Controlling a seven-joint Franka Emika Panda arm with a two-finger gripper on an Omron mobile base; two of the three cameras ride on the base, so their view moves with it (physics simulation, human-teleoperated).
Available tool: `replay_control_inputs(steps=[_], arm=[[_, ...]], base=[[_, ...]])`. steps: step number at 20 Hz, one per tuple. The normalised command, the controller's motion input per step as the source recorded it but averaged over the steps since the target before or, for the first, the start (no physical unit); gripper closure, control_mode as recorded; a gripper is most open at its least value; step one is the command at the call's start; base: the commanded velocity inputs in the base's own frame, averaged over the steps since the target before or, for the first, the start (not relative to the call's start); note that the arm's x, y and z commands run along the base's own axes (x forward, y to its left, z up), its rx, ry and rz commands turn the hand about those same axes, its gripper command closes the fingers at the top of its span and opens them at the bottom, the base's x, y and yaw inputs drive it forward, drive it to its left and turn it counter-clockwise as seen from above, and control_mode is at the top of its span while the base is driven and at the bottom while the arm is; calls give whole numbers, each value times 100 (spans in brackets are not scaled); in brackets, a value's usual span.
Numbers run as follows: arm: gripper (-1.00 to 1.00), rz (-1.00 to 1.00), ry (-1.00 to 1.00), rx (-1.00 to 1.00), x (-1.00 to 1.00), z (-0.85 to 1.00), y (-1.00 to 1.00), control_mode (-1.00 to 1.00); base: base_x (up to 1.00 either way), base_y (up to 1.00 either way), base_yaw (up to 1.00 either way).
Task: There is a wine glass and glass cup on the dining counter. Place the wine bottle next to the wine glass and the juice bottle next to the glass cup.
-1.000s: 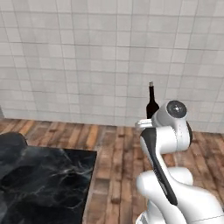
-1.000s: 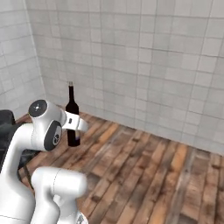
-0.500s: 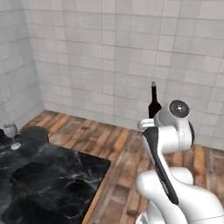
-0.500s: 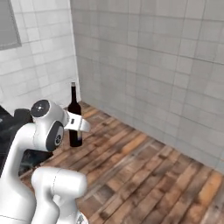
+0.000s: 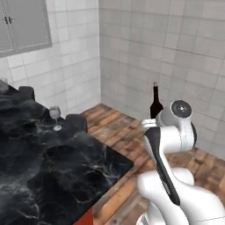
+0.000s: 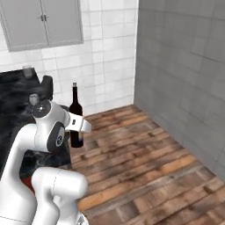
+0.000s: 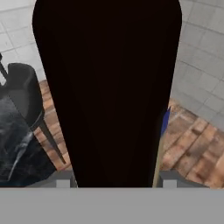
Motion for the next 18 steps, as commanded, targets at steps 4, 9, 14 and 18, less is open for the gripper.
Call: replay_control_inputs(steps=[4,9,14,18], arm=[[100,0,0,0,0,0,0,100],[100,0,0,0,0,0,0,100],[100,0,0,0,0,0,0,100],[100,0,0,0,0,0,0,100]], base=[[50,-6,60],[48,-6,61],[39,-14,59],[29,-27,49]])
